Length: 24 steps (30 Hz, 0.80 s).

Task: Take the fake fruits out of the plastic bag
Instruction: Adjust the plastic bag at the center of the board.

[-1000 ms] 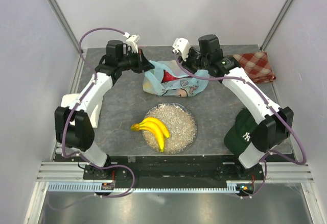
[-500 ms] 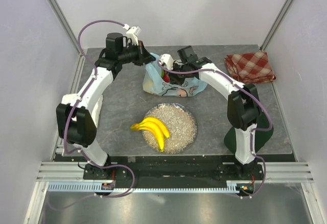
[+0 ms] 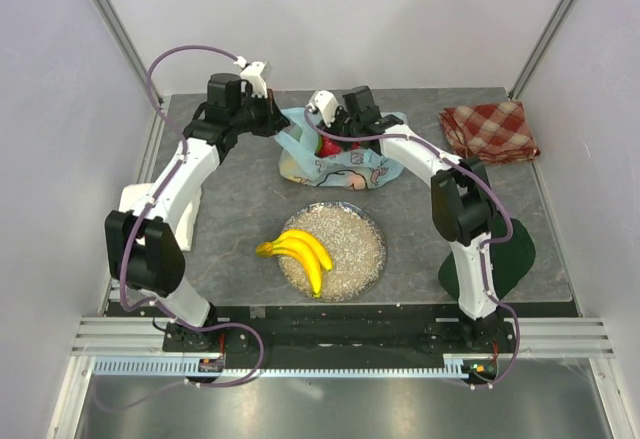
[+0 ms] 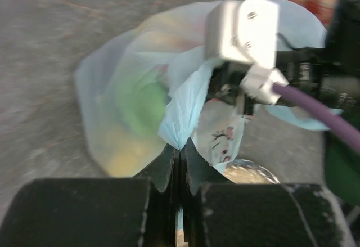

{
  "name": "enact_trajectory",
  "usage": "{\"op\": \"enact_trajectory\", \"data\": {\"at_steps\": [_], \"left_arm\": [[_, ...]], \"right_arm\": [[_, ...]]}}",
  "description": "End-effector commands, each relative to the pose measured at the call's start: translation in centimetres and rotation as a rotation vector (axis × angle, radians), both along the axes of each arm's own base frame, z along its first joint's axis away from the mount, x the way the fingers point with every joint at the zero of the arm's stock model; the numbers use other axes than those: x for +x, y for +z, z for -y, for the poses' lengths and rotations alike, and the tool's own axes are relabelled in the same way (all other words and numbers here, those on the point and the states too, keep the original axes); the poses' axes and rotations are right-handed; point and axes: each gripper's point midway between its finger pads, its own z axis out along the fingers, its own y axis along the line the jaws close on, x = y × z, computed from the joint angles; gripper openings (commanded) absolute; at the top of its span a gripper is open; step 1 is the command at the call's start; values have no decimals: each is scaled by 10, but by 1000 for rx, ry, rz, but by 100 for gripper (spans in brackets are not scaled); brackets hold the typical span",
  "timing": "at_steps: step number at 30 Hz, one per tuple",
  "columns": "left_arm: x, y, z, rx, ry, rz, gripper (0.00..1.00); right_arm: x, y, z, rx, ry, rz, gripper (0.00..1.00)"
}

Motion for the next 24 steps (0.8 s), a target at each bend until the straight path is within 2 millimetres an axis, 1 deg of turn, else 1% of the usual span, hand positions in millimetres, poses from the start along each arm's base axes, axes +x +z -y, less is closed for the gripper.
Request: {"op": "enact_trajectory", "data": {"at_steps": [1,2,3,4,5,6,7,8,9,10,11,12,13,14,15,16,17,18,19,20,21,22,23,24], "left_arm": [[33,41,-45,195,195,194,2],[38,46,-48,215,212,219,2],[42,58,-50,221,225,253,2],[47,62,-54,237,250,266,2],[50,76,-56,242,259,301,2],[50,81,-55,237,258,311,2],[49,84,-52,250,219,331,1],[47,84,-49,259,189,339,2],[45,80,-45,256,165,330,2],[41,74,-41,247,133,309,2],[36,59,-38,239,121,271,2],[33,54,-37,230,114,252,2],[28,47,-34,217,104,229,2],[22,33,-34,221,92,195,2],[18,29,-33,219,83,182,1],[12,25,-29,189,72,156,1],[5,19,-28,179,58,138,2],[2,16,-25,168,44,124,2],[-4,14,-20,147,18,111,2],[-8,5,-18,140,6,85,2],[-10,3,-16,130,0,79,2],[-13,1,-14,115,-5,65,2],[-16,-6,-11,114,-15,50,2],[-16,-9,-9,114,-17,47,2]], "right_arm": [[55,25,18,23,-202,191,16],[62,24,23,13,-228,206,17],[68,29,27,12,-252,229,18],[76,31,37,-8,-308,252,20],[81,28,44,-20,-334,256,22],[81,25,49,-37,-347,253,30],[78,20,53,-54,-341,242,35],[76,21,58,-58,-332,234,44],[65,4,65,-92,-324,181,58],[59,-2,69,-112,-319,152,61],[54,-8,76,-133,-323,118,64],[39,-20,85,-175,-322,45,67],[32,-25,94,-184,-332,8,68],[21,-14,94,-148,-313,-22,69],[-1,-27,100,-160,-287,-94,73],[-13,-25,102,-149,-269,-113,75],[-23,1,104,-116,-255,-84,77],[-47,-9,102,-111,-188,-128,86],[-57,15,101,-75,-157,-92,91],[-66,18,99,-61,-128,-93,96],[-79,16,94,-38,-66,-109,98],[-83,25,92,-19,-47,-89,98],[-84,26,89,-6,-31,-83,98],[-81,27,86,2,-16,-63,98]]}}
